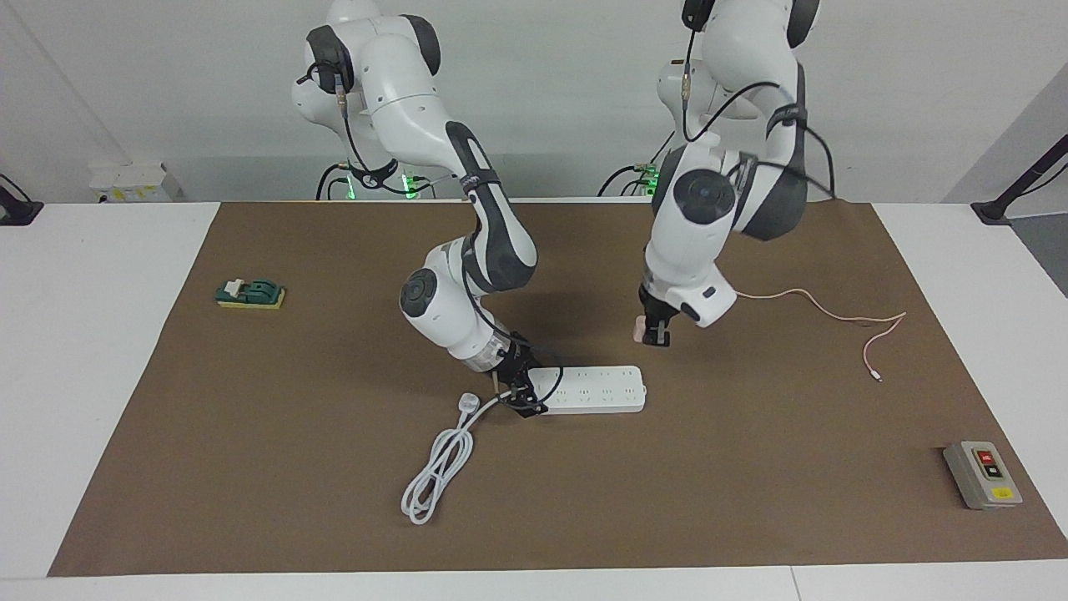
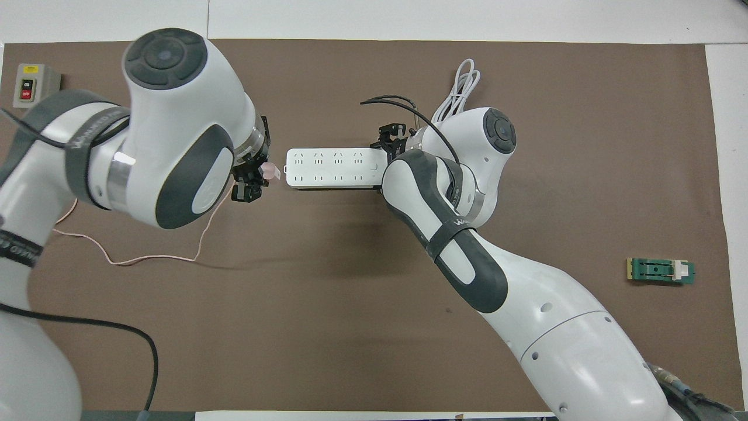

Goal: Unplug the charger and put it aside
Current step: 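Pull the pink charger out of the strip with the left gripper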

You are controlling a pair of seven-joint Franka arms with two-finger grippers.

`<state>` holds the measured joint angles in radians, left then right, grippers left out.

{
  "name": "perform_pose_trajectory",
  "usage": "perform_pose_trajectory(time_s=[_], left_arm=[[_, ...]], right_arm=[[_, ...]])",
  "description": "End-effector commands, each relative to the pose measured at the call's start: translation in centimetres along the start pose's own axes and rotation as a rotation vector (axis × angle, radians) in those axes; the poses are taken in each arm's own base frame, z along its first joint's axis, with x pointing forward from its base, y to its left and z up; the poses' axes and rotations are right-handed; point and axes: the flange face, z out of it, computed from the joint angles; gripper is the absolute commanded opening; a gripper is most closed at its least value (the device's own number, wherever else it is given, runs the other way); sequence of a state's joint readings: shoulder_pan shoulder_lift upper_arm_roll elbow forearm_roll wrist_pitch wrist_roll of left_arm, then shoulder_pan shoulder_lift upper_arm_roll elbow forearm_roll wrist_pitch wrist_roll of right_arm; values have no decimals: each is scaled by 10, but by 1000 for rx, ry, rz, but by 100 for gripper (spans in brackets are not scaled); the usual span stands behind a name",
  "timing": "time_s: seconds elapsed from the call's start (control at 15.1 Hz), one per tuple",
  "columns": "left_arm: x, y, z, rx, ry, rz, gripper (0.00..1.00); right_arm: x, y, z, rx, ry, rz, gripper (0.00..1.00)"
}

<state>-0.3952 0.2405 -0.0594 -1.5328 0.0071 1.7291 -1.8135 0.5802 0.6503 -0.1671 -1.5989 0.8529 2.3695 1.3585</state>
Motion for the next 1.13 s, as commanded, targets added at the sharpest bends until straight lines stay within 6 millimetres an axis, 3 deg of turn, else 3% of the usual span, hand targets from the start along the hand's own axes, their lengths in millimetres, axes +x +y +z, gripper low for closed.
perform_pose_trajectory(time_s=[0.0,0.07,0.13,0.27,0.73,1.0,1.06], left_arm=[[1,7,17,16,-17,32,0],[4,7,18,21,-16,47,0],[9,7,19,23,-16,72,0],[24,10,19,22,-18,137,0],[109,17,27,33,-35,581,0],[164,-3,48,52,-59,866,0],[186,-11,56,41,-59,927,0]], right_arm=[[2,-13,4,45,-20,-23,0],[4,-13,3,45,-22,-18,14],[5,-14,2,46,-21,-16,49],[2,-13,3,45,-20,-22,100],[-1,-13,2,45,-25,-19,100],[-5,-13,-3,51,-29,-25,100],[-8,-13,-4,48,-32,-30,100]])
